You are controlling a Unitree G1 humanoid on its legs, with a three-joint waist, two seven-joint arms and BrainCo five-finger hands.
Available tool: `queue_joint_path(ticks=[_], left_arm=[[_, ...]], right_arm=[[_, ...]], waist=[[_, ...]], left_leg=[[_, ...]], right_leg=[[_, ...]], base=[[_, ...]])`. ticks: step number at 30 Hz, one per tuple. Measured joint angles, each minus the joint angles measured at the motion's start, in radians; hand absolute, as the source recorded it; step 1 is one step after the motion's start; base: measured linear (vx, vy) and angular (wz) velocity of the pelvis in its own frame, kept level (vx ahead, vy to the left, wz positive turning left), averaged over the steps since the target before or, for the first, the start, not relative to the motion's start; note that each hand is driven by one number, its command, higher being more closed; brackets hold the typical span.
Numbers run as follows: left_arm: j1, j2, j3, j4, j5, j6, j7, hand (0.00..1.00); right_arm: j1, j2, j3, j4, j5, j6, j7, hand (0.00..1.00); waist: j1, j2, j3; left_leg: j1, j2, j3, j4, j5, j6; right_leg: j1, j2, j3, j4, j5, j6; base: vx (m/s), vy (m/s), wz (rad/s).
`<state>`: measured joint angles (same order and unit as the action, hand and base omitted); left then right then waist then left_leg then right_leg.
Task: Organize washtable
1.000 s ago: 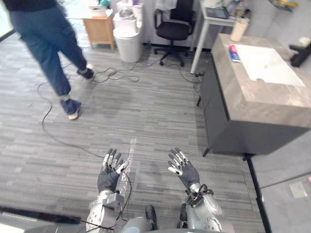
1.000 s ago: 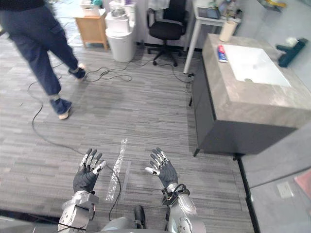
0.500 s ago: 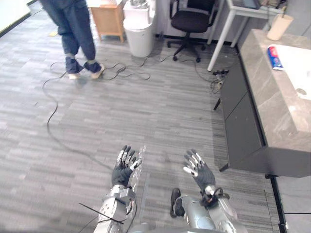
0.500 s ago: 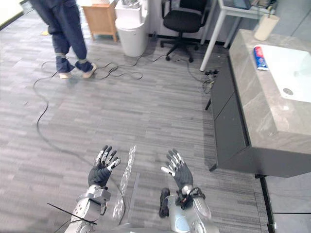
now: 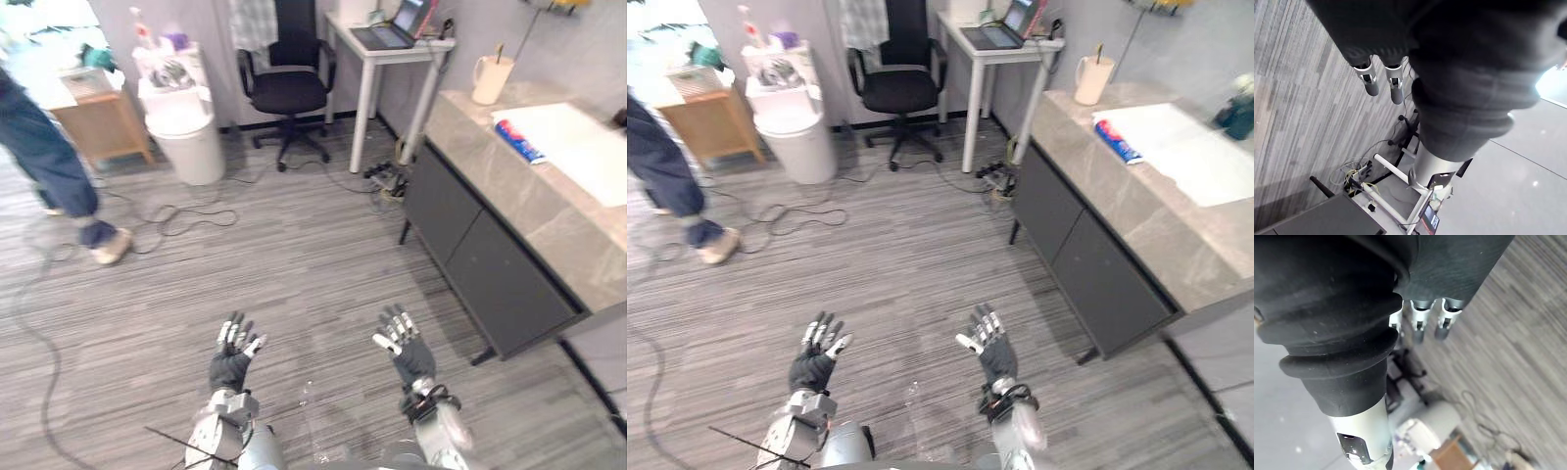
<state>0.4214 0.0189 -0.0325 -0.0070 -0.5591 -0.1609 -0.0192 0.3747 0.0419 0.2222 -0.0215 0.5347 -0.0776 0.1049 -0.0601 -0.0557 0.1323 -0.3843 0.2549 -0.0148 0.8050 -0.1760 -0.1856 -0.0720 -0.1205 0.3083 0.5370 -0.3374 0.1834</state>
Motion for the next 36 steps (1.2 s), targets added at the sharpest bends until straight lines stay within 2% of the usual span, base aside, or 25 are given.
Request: queue_joint_path(ticks=[1, 2, 3, 4, 5, 6, 9, 10, 12, 13, 14, 15, 17, 18, 20, 21, 22, 24, 25, 27, 28, 29, 30, 32, 36], left_arm=[[0.022, -0.019, -0.016, -0.019, 0.000, 0.001, 0.000, 0.00], [0.043, -0.033, -0.028, -0.039, -0.004, 0.001, -0.001, 0.00], [0.057, -0.035, -0.048, -0.060, -0.021, 0.001, -0.002, 0.00], [0.051, -0.031, -0.050, -0.062, -0.022, 0.002, -0.004, 0.00], [0.037, -0.033, -0.053, -0.064, -0.022, 0.001, -0.006, 0.00], [0.036, -0.032, -0.055, -0.066, -0.022, 0.001, -0.007, 0.00], [0.037, -0.032, -0.080, -0.096, -0.030, 0.001, -0.024, 0.00], [0.040, -0.031, -0.083, -0.121, -0.037, 0.001, -0.027, 0.00], [0.043, -0.033, -0.084, -0.126, -0.037, 0.004, -0.028, 0.00], [0.049, -0.033, -0.090, -0.130, -0.037, 0.006, -0.028, 0.00], [0.055, -0.032, -0.102, -0.143, -0.037, 0.011, -0.028, 0.00], [0.054, -0.031, -0.114, -0.145, -0.037, 0.013, -0.028, 0.00], [0.040, -0.035, -0.147, -0.132, -0.037, 0.036, -0.042, 0.00], [0.026, -0.036, -0.153, -0.118, -0.037, 0.041, -0.045, 0.00], [-0.036, -0.046, -0.158, -0.064, -0.037, 0.065, -0.047, 0.00], [-0.050, -0.049, -0.157, -0.059, -0.037, 0.067, -0.047, 0.00], [-0.061, -0.056, -0.145, -0.059, -0.037, 0.067, -0.047, 0.00], [-0.071, -0.053, -0.120, -0.055, -0.037, 0.067, -0.048, 0.00], [-0.073, -0.051, -0.116, -0.048, -0.037, 0.067, -0.048, 0.00], [-0.084, -0.051, -0.115, -0.011, -0.039, 0.068, -0.050, 0.00], [-0.084, -0.049, -0.114, -0.008, -0.039, 0.069, -0.051, 0.00], [-0.084, -0.045, -0.113, -0.003, -0.039, 0.069, -0.058, 0.00], [-0.084, -0.033, -0.110, 0.000, -0.039, 0.069, -0.065, 0.00], [-0.078, -0.045, -0.112, 0.001, -0.038, 0.067, -0.069, 0.00], [-0.036, -0.047, -0.090, -0.001, -0.038, 0.066, -0.065, 0.00]], right_arm=[[0.001, 0.000, 0.024, -0.034, -0.012, -0.002, 0.007, 0.00], [-0.003, -0.002, 0.028, -0.048, -0.018, -0.003, 0.013, 0.00], [-0.028, -0.006, 0.052, -0.037, -0.024, 0.003, 0.021, 0.00], [-0.033, -0.008, 0.060, -0.040, -0.030, 0.006, 0.030, 0.00], [-0.024, -0.004, 0.068, -0.043, -0.034, 0.009, 0.036, 0.00], [-0.018, 0.002, 0.070, -0.044, -0.034, 0.010, 0.038, 0.00], [0.018, 0.005, 0.065, -0.060, -0.027, 0.011, 0.039, 0.00], [0.022, 0.003, 0.069, -0.071, -0.016, 0.012, 0.045, 0.00], [0.032, -0.001, 0.075, -0.076, -0.017, 0.014, 0.051, 0.00], [0.033, -0.006, 0.073, -0.079, -0.017, 0.014, 0.051, 0.00], [0.031, -0.008, 0.066, -0.084, -0.017, 0.014, 0.051, 0.00], [0.028, -0.010, 0.061, -0.082, -0.017, 0.014, 0.051, 0.00], [0.019, -0.014, 0.009, -0.054, -0.016, 0.014, 0.050, 0.00], [0.014, -0.018, -0.011, -0.038, -0.014, 0.013, 0.049, 0.00], [0.011, -0.054, -0.094, 0.028, 0.001, 0.014, 0.041, 0.00], [0.012, -0.065, -0.107, 0.040, 0.007, 0.014, 0.038, 0.00], [0.015, -0.081, -0.120, 0.047, 0.012, 0.015, 0.032, 0.00], [0.006, -0.082, -0.129, 0.045, 0.014, 0.014, 0.032, 0.00], [0.003, -0.082, -0.130, 0.045, 0.014, 0.014, 0.032, 0.00], [0.007, -0.077, -0.127, 0.045, 0.015, 0.014, 0.030, 0.00], [0.009, -0.075, -0.125, 0.045, 0.016, 0.015, 0.030, 0.00], [0.012, -0.069, -0.127, 0.045, 0.016, 0.014, 0.030, 0.00], [0.012, -0.066, -0.125, 0.045, 0.016, 0.014, 0.030, 0.00], [-0.003, -0.075, -0.132, 0.044, 0.016, 0.012, 0.030, 0.00], [-0.025, -0.069, -0.122, 0.044, 0.029, 0.011, 0.029, 0.00]], waist=[[0.025, -0.005, -0.014], [0.045, 0.008, -0.022], [0.068, -0.016, -0.028], [0.065, -0.026, -0.032], [0.067, -0.030, -0.031], [0.071, -0.031, -0.031], [0.068, -0.014, -0.028], [0.060, -0.009, -0.020], [0.047, -0.003, -0.017], [0.044, 0.000, -0.018], [0.045, 0.002, -0.018], [0.046, 0.003, -0.018], [0.023, -0.002, -0.023], [0.018, 0.000, -0.027], [-0.017, 0.041, -0.025], [-0.019, 0.050, -0.024], [-0.015, 0.068, -0.029], [-0.007, 0.090, -0.027], [-0.007, 0.091, -0.026], [-0.009, 0.095, -0.021], [-0.007, 0.093, -0.018], [-0.007, 0.089, -0.016], [0.000, 0.081, -0.012], [0.021, 0.077, -0.009], [0.034, 0.041, 0.017]], left_leg=[[-0.015, -0.033, -0.131, 0.023, -0.055, 0.016], [0.020, -0.028, -0.149, -0.017, -0.116, -0.047], [0.068, -0.025, -0.061, -0.036, -0.213, -0.040], [0.073, -0.027, -0.033, -0.040, -0.222, -0.022], [0.115, -0.036, 0.034, -0.063, -0.229, 0.002], [0.141, -0.044, 0.066, -0.081, -0.224, 0.016], [0.250, -0.065, 0.202, -0.186, -0.198, 0.081], [0.291, -0.063, 0.272, -0.217, -0.183, 0.105], [0.354, -0.069, 0.344, -0.255, -0.178, 0.117], [0.408, -0.070, 0.412, -0.287, -0.178, 0.119], [0.444, -0.068, 0.477, -0.313, -0.179, 0.121], [0.456, -0.065, 0.515, -0.323, -0.179, 0.120], [0.469, -0.070, 0.599, -0.357, -0.185, 0.123], [0.470, -0.079, 0.596, -0.373, -0.181, 0.120], [0.486, -0.084, 0.613, -0.467, -0.118, 0.118], [0.493, -0.082, 0.616, -0.485, -0.108, 0.122], [0.500, -0.074, 0.615, -0.508, -0.093, 0.143], [0.513, -0.047, 0.621, -0.499, -0.088, 0.146], [0.514, -0.040, 0.621, -0.482, -0.088, 0.146], [0.492, 0.025, 0.606, -0.320, -0.080, 0.160], [0.474, 0.042, 0.586, -0.259, -0.066, 0.184], [0.439, 0.066, 0.542, -0.161, -0.026, 0.229], [0.405, 0.071, 0.485, -0.093, -0.046, 0.216], [0.288, 0.011, 0.305, -0.079, -0.122, 0.185], [0.172, -0.095, 0.168, -0.238, -0.132, 0.167]], right_leg=[[-0.008, -0.017, 0.064, -0.041, 0.012, 0.012], [-0.009, -0.009, 0.082, -0.078, 0.011, 0.013], [-0.017, -0.057, 0.118, -0.147, 0.051, 0.047], [-0.029, -0.070, 0.118, -0.159, 0.090, 0.044], [-0.058, -0.092, 0.102, -0.166, 0.201, 0.041], [-0.062, -0.100, 0.099, -0.172, 0.246, 0.033], [-0.120, -0.138, 0.018, -0.166, 0.441, -0.104], [-0.175, -0.153, -0.070, -0.047, 0.424, -0.142], [-0.212, -0.172, -0.237, 0.154, 0.347, -0.204], [-0.202, -0.188, -0.397, 0.235, 0.280, -0.221], [-0.186, -0.205, -0.546, 0.266, 0.203, -0.220], [-0.177, -0.211, -0.609, 0.264, 0.173, -0.216], [-0.145, -0.219, -0.849, 0.142, 0.108, -0.208], [-0.139, -0.209, -0.892, 0.107, 0.110, -0.212], [-0.122, -0.160, -0.993, -0.002, 0.159, -0.253], [-0.121, -0.133, -0.978, -0.037, 0.176, -0.246], [-0.124, -0.075, -0.937, -0.110, 0.212, -0.249], [-0.124, 0.008, -0.866, -0.195, 0.251, -0.258], [-0.124, 0.021, -0.849, -0.209, 0.253, -0.257], [-0.086, 0.078, -0.783, -0.267, 0.261, -0.267], [-0.067, 0.092, -0.767, -0.289, 0.265, -0.269], [-0.036, 0.109, -0.746, -0.324, 0.269, -0.275], [-0.011, 0.117, -0.722, -0.354, 0.271, -0.283], [0.018, 0.116, -0.687, -0.392, 0.270, -0.284], [0.091, 0.067, -0.674, -0.418, 0.249, -0.249]], base=[[0.15, 0.370, -2.02], [0.06, 0.565, -2.51], [0.00, 0.503, -1.87], [-0.05, 0.670, -1.89], [-0.07, 0.350, -1.04], [-0.07, 0.447, -1.21], [-0.10, 0.418, -1.00], [-0.11, 0.288, -1.07], [-0.05, 0.179, -1.08], [-0.01, 0.162, -1.59], [-0.01, 0.131, -1.69], [-0.01, 0.073, -1.76], [0.02, 0.039, -1.52], [0.07, 0.038, -1.02], [0.13, 0.008, -0.77], [0.15, -0.050, -1.02], [0.10, -0.058, -1.02], [0.13, -0.097, -1.38], [0.14, -0.088, -1.28], [0.12, -0.048, -0.96], [0.13, -0.062, -0.75], [0.11, -0.046, -0.55], [0.16, -0.024, -0.61], [0.19, 0.038, -0.44], [0.22, 0.114, -0.04]])
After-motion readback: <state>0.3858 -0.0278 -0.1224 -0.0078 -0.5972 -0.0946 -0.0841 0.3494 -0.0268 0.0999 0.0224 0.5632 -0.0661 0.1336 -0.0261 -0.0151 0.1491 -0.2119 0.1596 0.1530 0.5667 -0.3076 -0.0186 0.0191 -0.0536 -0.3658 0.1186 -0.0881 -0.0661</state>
